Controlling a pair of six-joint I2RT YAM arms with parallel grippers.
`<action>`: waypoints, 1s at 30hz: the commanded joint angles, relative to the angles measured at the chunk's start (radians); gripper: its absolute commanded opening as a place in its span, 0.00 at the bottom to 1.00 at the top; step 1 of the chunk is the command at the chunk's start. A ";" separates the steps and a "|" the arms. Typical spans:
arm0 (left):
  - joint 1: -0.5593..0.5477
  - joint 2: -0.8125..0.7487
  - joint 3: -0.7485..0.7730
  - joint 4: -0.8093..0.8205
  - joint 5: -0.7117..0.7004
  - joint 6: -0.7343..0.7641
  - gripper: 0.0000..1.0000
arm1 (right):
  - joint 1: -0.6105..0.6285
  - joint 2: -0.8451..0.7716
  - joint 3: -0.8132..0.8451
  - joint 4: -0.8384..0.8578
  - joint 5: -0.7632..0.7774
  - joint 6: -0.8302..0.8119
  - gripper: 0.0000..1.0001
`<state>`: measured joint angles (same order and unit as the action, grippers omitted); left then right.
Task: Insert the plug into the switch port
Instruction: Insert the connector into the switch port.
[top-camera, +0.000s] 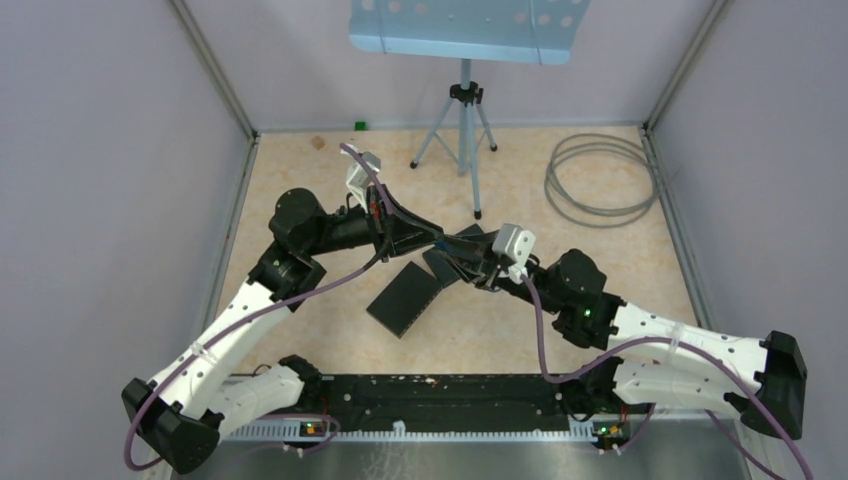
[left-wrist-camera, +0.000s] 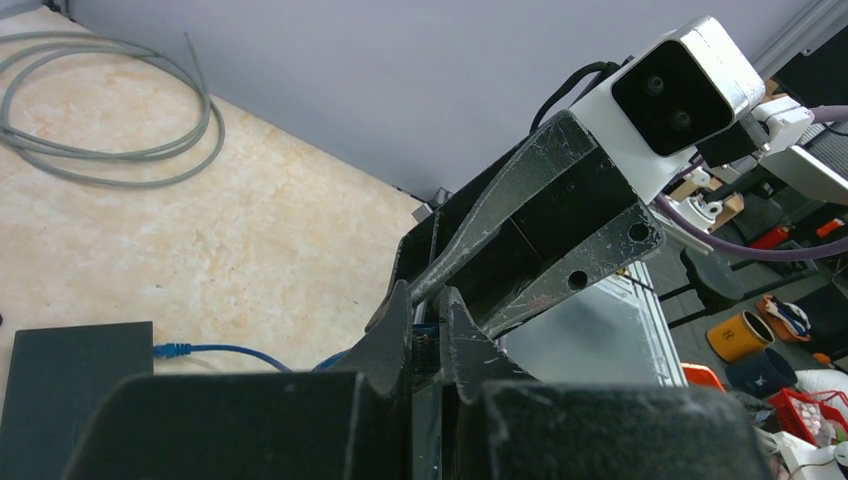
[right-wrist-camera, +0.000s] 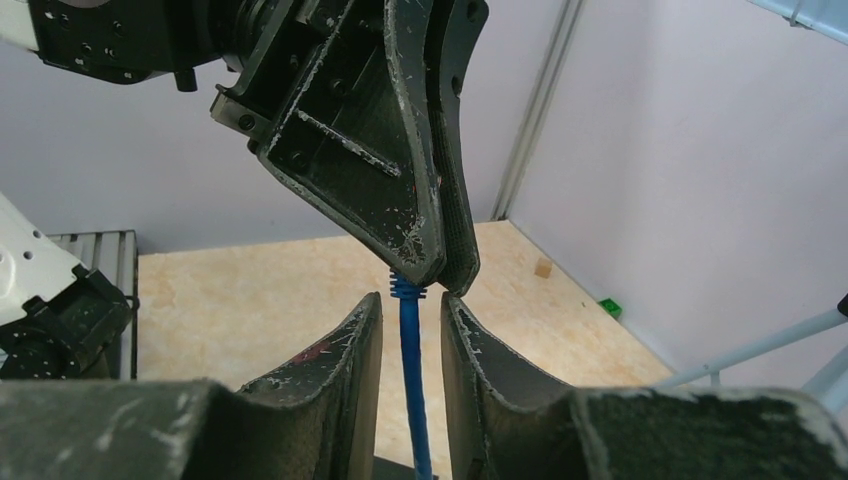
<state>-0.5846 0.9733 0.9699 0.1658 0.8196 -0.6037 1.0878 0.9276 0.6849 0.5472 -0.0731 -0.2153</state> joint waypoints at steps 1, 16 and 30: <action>-0.004 -0.019 0.008 0.074 0.018 -0.009 0.00 | -0.006 -0.008 0.014 0.052 -0.007 0.010 0.27; 0.006 -0.017 0.062 -0.055 -0.127 0.032 0.96 | -0.006 -0.007 0.025 -0.061 0.135 0.033 0.00; 0.106 0.049 0.072 -0.308 -0.441 0.103 0.98 | -0.005 0.014 0.067 -0.507 0.239 0.177 0.00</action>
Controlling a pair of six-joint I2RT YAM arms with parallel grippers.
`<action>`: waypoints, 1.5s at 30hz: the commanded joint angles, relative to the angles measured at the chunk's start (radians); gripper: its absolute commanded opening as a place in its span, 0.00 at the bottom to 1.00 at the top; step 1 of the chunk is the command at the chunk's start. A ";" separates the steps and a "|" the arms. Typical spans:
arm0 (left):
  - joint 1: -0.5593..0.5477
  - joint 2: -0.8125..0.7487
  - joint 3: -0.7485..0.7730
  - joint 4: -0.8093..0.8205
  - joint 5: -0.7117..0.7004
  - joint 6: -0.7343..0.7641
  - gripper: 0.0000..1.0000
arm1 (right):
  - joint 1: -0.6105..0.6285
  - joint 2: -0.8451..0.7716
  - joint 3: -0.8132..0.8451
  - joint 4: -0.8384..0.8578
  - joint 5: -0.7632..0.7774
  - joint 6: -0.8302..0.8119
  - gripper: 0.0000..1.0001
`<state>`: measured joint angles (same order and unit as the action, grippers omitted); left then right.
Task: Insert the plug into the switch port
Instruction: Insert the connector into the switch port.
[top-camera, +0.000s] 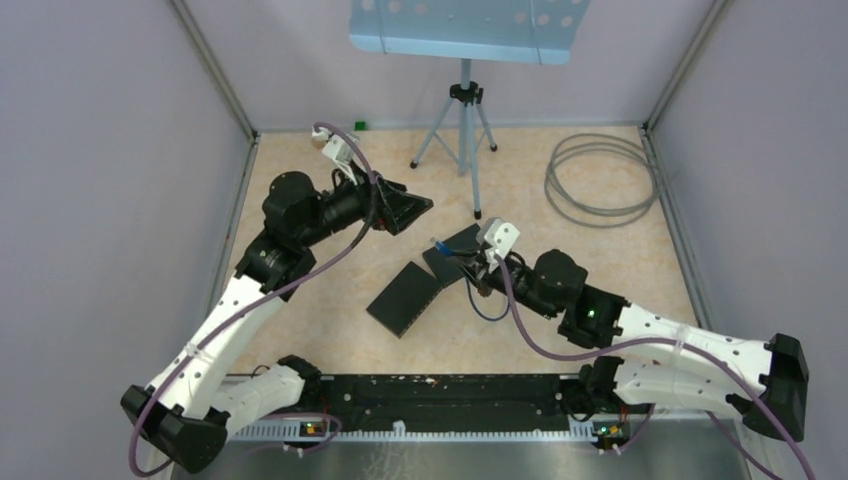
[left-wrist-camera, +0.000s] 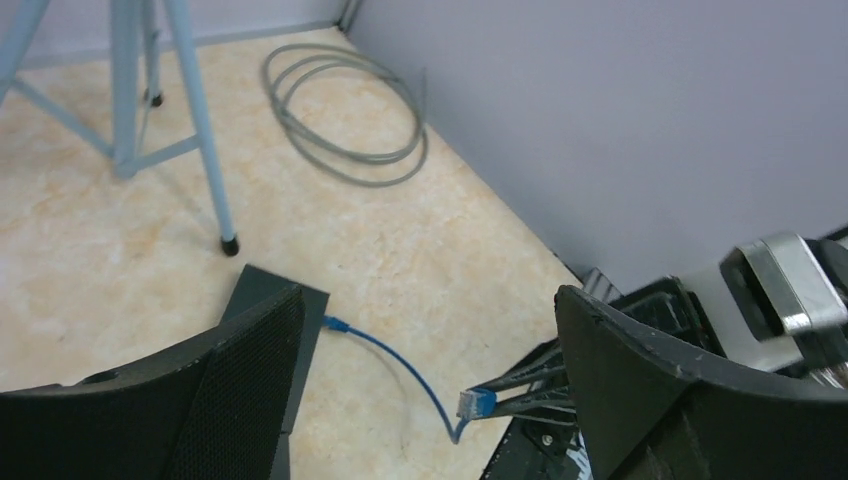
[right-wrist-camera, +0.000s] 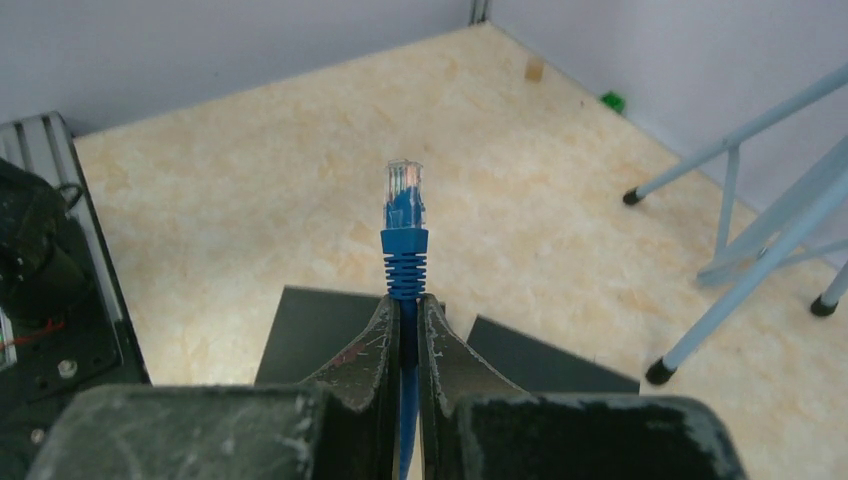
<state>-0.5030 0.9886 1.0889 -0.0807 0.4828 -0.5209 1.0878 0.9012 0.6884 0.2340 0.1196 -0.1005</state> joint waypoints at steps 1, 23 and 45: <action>0.030 0.042 -0.072 -0.071 -0.126 0.025 0.97 | -0.005 0.071 0.083 -0.257 0.056 0.071 0.00; 0.048 0.275 -0.590 0.307 -0.101 0.085 0.89 | 0.031 0.474 -0.194 0.093 0.182 0.350 0.00; 0.137 0.437 -0.621 0.402 -0.008 0.118 0.76 | 0.031 0.649 -0.099 0.066 0.152 0.446 0.00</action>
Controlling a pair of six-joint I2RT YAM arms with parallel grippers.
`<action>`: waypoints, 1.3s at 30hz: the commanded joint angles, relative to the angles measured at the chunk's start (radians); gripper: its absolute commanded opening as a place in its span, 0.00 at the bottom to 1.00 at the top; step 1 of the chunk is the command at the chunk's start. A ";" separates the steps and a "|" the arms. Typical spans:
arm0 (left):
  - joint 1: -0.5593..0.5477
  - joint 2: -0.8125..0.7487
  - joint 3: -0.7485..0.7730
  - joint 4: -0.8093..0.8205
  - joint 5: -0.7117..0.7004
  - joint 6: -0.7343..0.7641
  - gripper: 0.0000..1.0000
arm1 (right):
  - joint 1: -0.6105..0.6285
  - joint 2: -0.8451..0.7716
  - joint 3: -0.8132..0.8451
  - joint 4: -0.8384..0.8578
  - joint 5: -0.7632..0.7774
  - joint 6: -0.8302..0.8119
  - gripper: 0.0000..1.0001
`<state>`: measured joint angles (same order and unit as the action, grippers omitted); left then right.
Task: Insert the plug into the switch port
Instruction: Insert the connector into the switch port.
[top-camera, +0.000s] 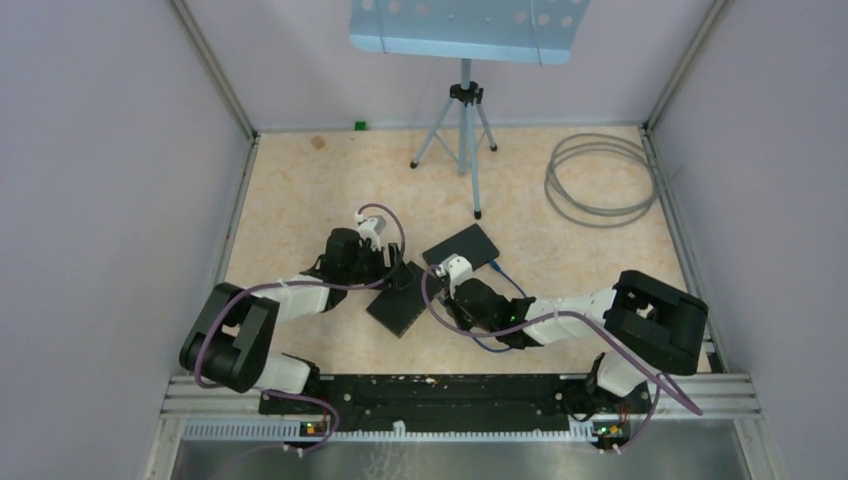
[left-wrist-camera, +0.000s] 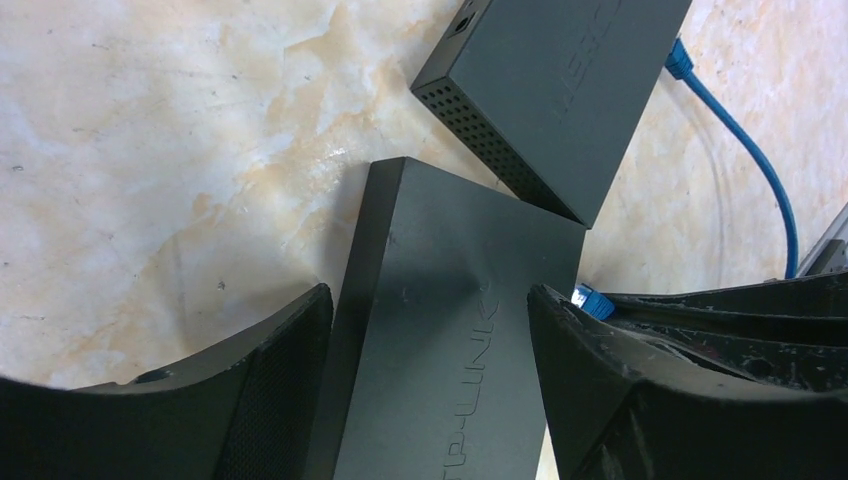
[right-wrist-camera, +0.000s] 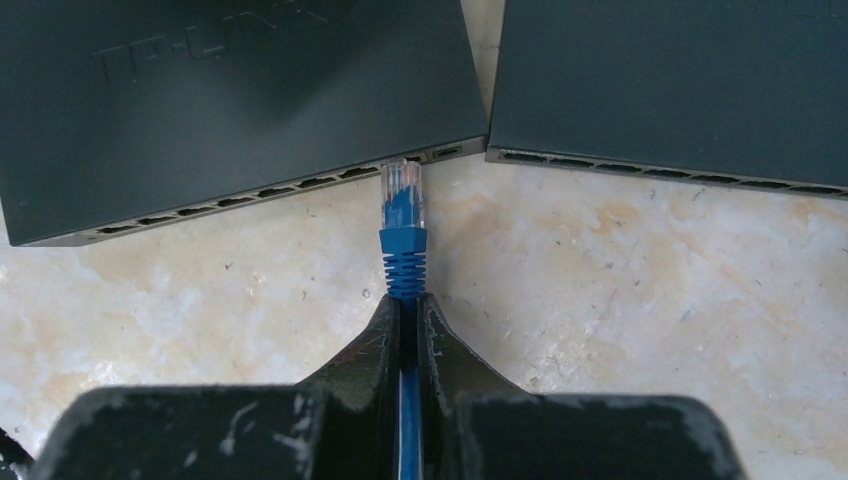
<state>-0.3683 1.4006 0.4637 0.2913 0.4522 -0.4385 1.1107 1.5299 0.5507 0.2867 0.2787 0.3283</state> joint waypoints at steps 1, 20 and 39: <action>0.003 0.030 0.003 0.033 0.030 0.039 0.75 | 0.008 0.019 0.040 0.013 -0.005 0.018 0.00; -0.039 0.112 0.024 0.044 0.105 0.117 0.61 | -0.051 0.039 0.088 0.009 -0.150 0.025 0.00; -0.053 0.112 0.039 0.021 0.078 0.141 0.60 | -0.169 0.100 0.245 -0.188 -0.300 -0.048 0.00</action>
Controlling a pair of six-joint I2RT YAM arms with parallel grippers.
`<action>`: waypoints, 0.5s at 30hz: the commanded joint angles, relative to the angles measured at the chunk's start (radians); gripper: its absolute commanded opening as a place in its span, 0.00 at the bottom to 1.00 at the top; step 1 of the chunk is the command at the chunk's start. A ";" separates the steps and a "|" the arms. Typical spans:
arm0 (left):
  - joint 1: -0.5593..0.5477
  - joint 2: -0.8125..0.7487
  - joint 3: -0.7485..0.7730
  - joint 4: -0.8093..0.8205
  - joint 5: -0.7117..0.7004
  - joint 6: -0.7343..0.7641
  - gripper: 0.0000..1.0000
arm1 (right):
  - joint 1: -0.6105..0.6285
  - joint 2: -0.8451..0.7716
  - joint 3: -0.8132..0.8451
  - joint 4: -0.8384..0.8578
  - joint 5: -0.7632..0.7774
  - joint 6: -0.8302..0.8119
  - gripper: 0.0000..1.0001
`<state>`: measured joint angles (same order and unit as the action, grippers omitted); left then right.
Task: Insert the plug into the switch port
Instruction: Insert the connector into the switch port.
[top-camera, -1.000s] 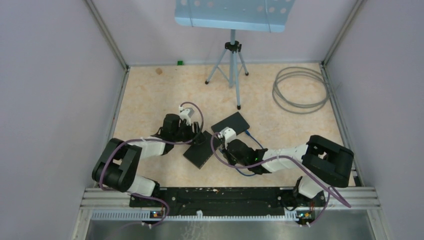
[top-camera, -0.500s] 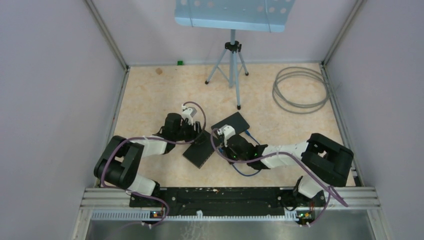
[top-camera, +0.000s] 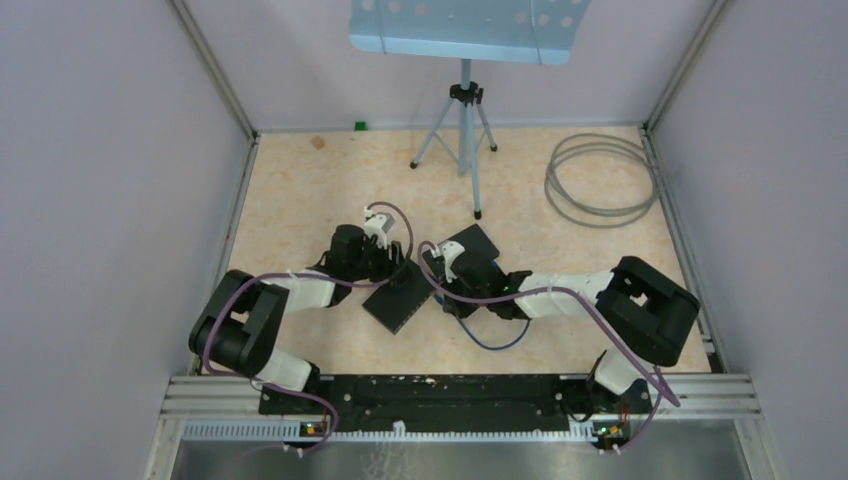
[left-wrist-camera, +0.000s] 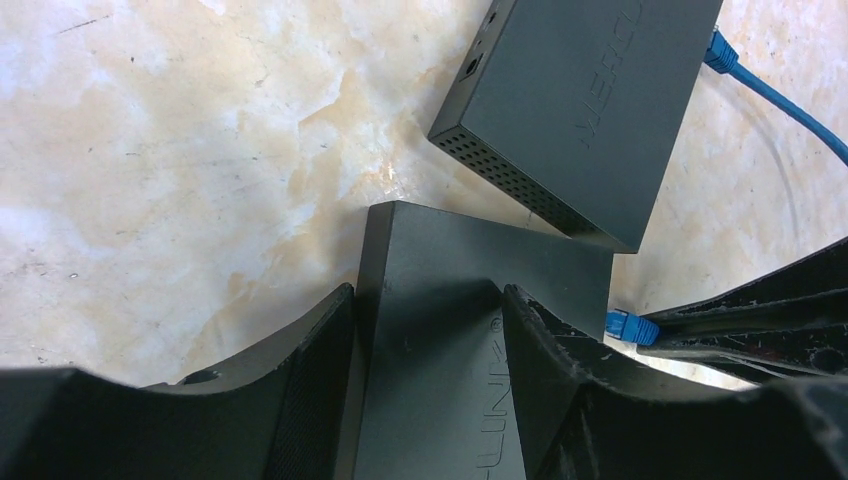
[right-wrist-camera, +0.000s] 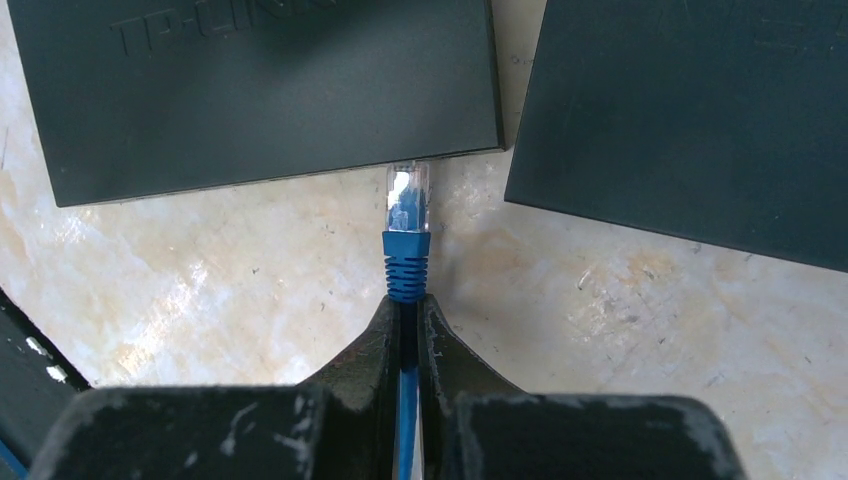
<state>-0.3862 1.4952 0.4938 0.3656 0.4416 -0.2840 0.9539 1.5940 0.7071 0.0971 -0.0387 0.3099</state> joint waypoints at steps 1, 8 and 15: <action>-0.035 0.020 0.009 -0.053 0.089 -0.012 0.60 | -0.012 0.036 0.095 -0.006 0.024 -0.029 0.00; -0.057 0.041 0.027 -0.057 0.097 0.009 0.58 | -0.026 0.022 0.107 -0.018 0.079 0.018 0.00; -0.075 0.045 0.024 -0.056 0.091 0.012 0.59 | -0.064 0.016 0.112 0.042 0.008 0.054 0.00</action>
<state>-0.4088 1.5181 0.5186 0.3637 0.4191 -0.2592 0.9287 1.6104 0.7612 0.0059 -0.0360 0.3374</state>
